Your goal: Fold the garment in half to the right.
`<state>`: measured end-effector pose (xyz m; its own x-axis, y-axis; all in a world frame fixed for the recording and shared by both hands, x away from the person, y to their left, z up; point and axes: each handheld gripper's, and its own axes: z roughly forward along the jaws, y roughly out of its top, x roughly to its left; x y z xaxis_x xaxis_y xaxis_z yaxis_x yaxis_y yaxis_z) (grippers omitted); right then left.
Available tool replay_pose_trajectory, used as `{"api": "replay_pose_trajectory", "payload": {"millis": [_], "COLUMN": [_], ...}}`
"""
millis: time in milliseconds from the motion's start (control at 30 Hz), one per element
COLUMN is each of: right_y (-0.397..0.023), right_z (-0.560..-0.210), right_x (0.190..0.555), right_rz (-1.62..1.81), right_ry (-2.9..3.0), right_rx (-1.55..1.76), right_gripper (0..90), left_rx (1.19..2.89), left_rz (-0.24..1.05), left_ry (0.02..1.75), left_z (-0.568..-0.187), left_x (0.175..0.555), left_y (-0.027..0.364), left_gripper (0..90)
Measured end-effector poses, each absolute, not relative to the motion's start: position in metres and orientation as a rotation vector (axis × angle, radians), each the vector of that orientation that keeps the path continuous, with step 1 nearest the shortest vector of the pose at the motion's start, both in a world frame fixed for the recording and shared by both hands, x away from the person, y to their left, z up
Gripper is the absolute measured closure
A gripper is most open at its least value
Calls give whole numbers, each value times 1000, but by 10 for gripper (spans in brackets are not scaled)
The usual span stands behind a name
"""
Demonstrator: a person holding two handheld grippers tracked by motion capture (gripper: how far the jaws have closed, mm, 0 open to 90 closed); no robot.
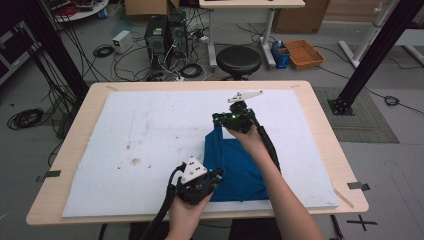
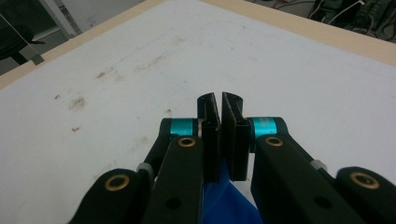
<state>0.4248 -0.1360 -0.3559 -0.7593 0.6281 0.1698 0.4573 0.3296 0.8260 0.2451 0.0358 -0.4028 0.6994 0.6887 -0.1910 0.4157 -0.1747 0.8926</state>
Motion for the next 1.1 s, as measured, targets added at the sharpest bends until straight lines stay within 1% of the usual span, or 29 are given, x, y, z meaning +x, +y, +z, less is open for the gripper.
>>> {"api": "replay_pose_trajectory", "payload": {"millis": [300, 567, 900, 1100], "right_y": [-181, -208, -235, -239], "right_z": [-363, -375, -388, -392], "right_x": [428, 427, 424, 427], "right_rz": [1358, 1316, 1274, 1236], "right_ry": [2399, 2410, 2400, 2410], "right_rx": [998, 1014, 1072, 1081], "right_gripper": [857, 857, 857, 856], "left_rx": [1825, 1865, 1898, 1892], "left_rz": [259, 226, 194, 191], "left_ry": [839, 828, 816, 795], "left_z": [-410, -422, -433, -434], "left_x": [257, 262, 263, 266], "left_y": [-8, -41, -60, -68], "left_gripper": [850, 851, 850, 840]}}
